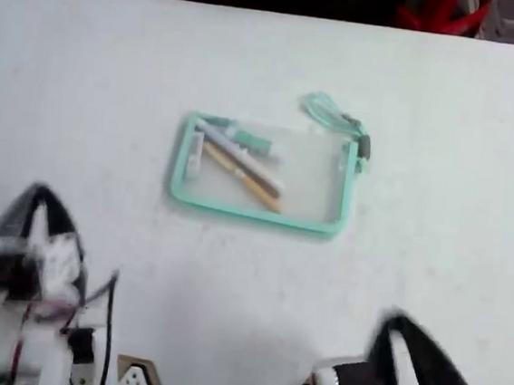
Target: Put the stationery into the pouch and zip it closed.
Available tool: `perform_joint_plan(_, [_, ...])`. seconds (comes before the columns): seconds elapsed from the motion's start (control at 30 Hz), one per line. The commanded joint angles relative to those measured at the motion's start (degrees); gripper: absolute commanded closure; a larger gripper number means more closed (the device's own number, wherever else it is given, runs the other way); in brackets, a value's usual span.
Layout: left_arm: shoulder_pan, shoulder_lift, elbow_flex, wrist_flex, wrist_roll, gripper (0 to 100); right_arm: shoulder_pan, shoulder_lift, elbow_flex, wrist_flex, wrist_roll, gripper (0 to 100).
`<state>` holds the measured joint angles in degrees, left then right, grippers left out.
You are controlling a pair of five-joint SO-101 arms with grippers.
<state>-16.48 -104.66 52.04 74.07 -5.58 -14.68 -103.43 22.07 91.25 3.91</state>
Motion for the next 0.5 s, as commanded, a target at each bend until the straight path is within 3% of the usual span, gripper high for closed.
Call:
perform_joint_plan(0.0, [6.02,0.13,15.03,-5.45,0.18,97,-3.30,-0.04,12.48,-6.37,-0.62,97.8])
perform_joint_plan(0.17, [14.02,0.13,26.20,-5.54,0.09,97,-4.44,-0.04,20.92,-10.33,-0.62,97.8])
perform_joint_plan(0.47, [13.49,0.13,42.11,-5.89,0.09,97,-3.38,-0.04,53.63,-22.20,-0.62,97.8])
